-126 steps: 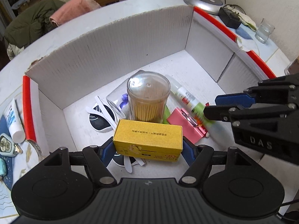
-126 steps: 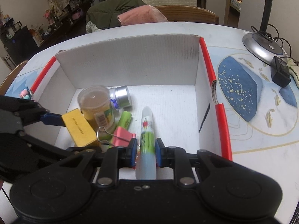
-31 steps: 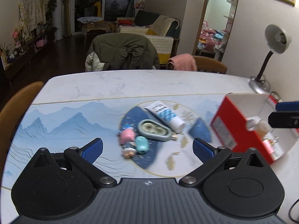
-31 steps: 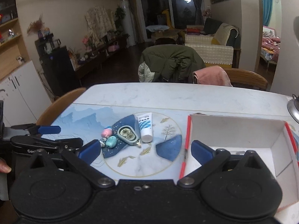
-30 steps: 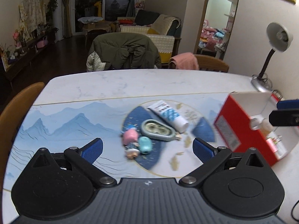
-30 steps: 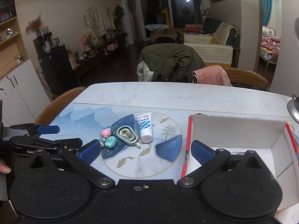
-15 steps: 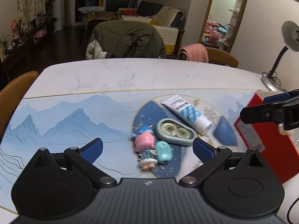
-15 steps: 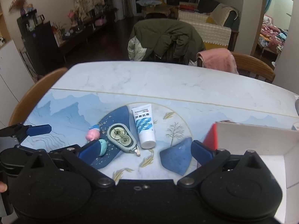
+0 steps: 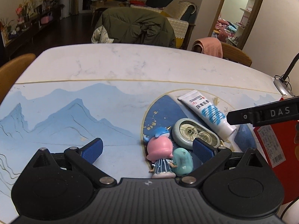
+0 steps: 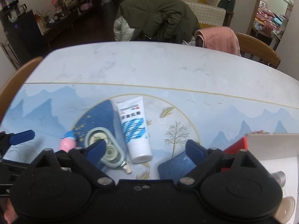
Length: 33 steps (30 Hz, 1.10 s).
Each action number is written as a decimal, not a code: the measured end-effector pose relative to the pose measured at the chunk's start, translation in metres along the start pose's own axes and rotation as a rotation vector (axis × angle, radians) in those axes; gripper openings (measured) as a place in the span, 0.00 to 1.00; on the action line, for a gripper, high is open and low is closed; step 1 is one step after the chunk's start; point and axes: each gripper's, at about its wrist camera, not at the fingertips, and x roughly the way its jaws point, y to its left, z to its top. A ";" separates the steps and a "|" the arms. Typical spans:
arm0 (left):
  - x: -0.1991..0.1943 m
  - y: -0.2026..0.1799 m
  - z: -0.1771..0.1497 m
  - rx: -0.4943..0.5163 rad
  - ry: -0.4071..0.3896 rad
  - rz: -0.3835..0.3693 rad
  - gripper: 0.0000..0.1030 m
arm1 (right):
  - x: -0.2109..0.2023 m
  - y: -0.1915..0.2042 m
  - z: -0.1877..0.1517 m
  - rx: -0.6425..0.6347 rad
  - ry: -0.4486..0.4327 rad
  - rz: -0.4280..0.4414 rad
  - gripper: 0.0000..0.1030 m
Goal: Organize rigid objects
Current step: 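Grasp the pink figurine with left gripper while right gripper grasps the white cream tube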
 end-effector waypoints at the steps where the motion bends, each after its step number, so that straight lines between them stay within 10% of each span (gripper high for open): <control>1: 0.003 0.000 0.000 0.001 0.003 0.002 0.99 | 0.004 -0.001 0.000 0.001 0.005 0.001 0.84; 24: 0.026 -0.011 -0.006 0.071 0.000 0.068 0.69 | 0.055 0.011 0.005 -0.071 0.073 0.021 0.47; 33: 0.025 -0.029 -0.012 0.149 -0.020 0.078 0.37 | 0.053 0.020 0.003 -0.108 0.045 0.004 0.35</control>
